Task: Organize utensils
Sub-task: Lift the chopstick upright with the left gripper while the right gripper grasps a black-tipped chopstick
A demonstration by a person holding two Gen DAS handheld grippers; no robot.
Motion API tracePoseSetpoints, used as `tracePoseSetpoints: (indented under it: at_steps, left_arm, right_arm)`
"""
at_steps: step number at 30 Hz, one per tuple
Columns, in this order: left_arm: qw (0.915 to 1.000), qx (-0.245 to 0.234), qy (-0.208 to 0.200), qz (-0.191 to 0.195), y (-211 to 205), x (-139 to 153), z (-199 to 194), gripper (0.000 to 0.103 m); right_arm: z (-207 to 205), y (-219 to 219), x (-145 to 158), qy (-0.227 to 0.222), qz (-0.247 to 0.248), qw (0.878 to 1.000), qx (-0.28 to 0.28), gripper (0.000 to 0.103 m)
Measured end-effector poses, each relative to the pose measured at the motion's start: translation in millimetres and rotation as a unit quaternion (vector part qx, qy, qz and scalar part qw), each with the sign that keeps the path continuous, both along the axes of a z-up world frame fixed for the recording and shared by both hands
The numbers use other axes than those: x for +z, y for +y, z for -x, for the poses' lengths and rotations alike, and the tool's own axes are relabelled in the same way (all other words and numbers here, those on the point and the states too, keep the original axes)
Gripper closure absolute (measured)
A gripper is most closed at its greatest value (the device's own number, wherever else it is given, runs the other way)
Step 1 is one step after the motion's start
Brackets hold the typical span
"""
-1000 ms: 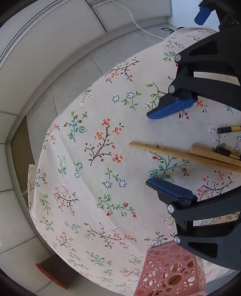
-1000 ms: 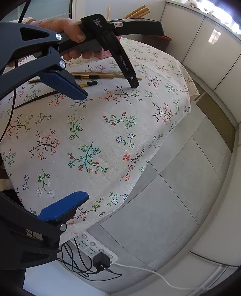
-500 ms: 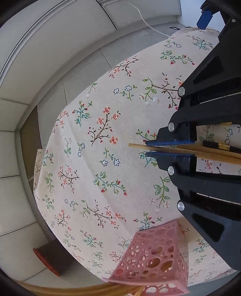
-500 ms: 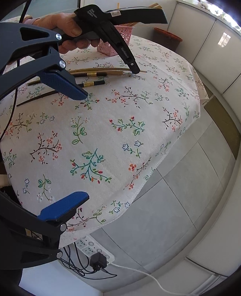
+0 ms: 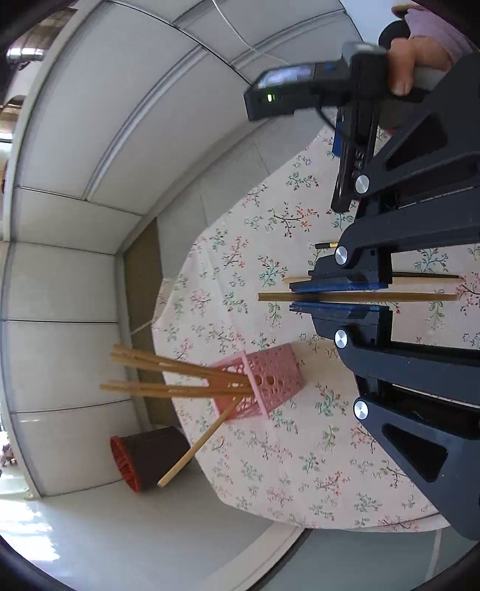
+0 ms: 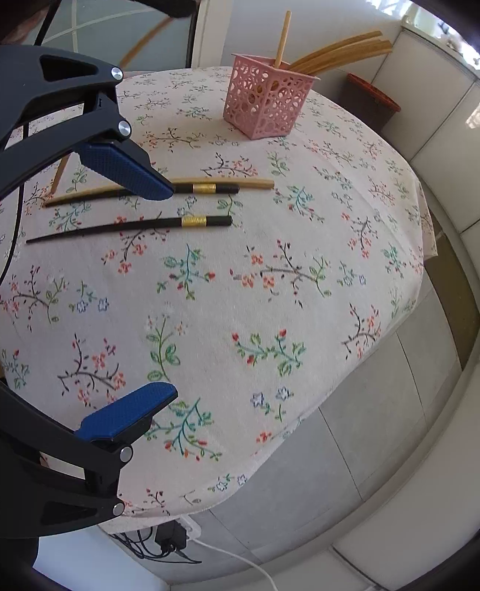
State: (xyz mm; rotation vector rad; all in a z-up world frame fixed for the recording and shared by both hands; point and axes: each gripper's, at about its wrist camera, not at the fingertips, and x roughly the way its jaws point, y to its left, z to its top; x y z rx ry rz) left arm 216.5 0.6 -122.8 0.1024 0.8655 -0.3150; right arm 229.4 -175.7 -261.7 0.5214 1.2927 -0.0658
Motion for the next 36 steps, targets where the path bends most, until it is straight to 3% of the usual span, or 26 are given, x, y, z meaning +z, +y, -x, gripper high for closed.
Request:
tracePoseSetpoints:
  at_steps: [2, 7, 9, 13, 14, 15, 16, 17, 21, 26, 30, 36]
  left_arm:
    - [0.9997, 0.007, -0.023, 0.011, 13.4, 15.2, 14.1, 0.099]
    - [0.998, 0.024, -0.049, 0.033, 42.9, 34.2, 31.5, 0.099]
    - [0.9972, 0.029, -0.056, 0.04, 51.9, 39.6, 34.5, 0.099]
    - [0.996, 0.036, -0.063, 0.052, 65.8, 47.4, 37.0, 0.099]
    - [0.9959, 0.037, -0.062, 0.054, 68.1, 47.2, 38.4, 0.099]
    - [0.9958, 0.041, -0.062, 0.055, 70.7, 46.3, 37.4, 0.099]
    - [0.9956, 0.045, -0.06, 0.057, 73.3, 46.0, 36.4, 0.099]
    - [0.9955, 0.048, -0.058, 0.058, 75.7, 45.9, 35.9, 0.099]
    - [0.9945, 0.059, -0.058, 0.064, 84.8, 48.3, 35.1, 0.099]
    - [0.9932, 0.068, -0.058, 0.074, 91.1, 51.0, 34.8, 0.099]
    - [0.9929, 0.071, -0.057, 0.077, 92.3, 51.6, 34.0, 0.099]
    - [0.9907, 0.082, -0.061, 0.09, 96.6, 56.2, 33.9, 0.098]
  right_arm:
    - [-4.6, 13.0, -2.2, 0.005, 0.01, 1.0, 0.01, 0.009]
    - [-19.2, 36.6, -16.9, 0.036, 0.018, 0.999, 0.026, 0.031]
    - [-23.6, 45.5, -23.1, 0.046, 0.021, 0.998, 0.031, 0.044]
    - [-30.0, 61.3, -25.0, 0.042, 0.045, 0.997, 0.04, 0.055]
    - [-32.0, 64.6, -25.0, 0.04, 0.049, 0.997, 0.038, 0.063]
    - [-33.8, 67.2, -25.4, 0.037, 0.049, 0.997, 0.04, 0.082]
    - [-35.4, 68.6, -27.4, 0.039, 0.04, 0.997, 0.045, 0.092]
    - [-35.5, 67.1, -27.5, 0.037, 0.033, 0.998, 0.043, 0.095]
    - [-27.7, 56.4, -21.6, 0.019, -0.013, 0.999, 0.032, 0.096]
    - [-2.6, 50.7, 18.3, -0.054, -0.016, 0.997, 0.052, 0.096]
    - [21.7, 44.8, 54.4, -0.128, -0.008, 0.99, 0.063, 0.096]
    - [44.5, 21.3, 88.7, -0.2, -0.02, 0.978, 0.049, 0.096]
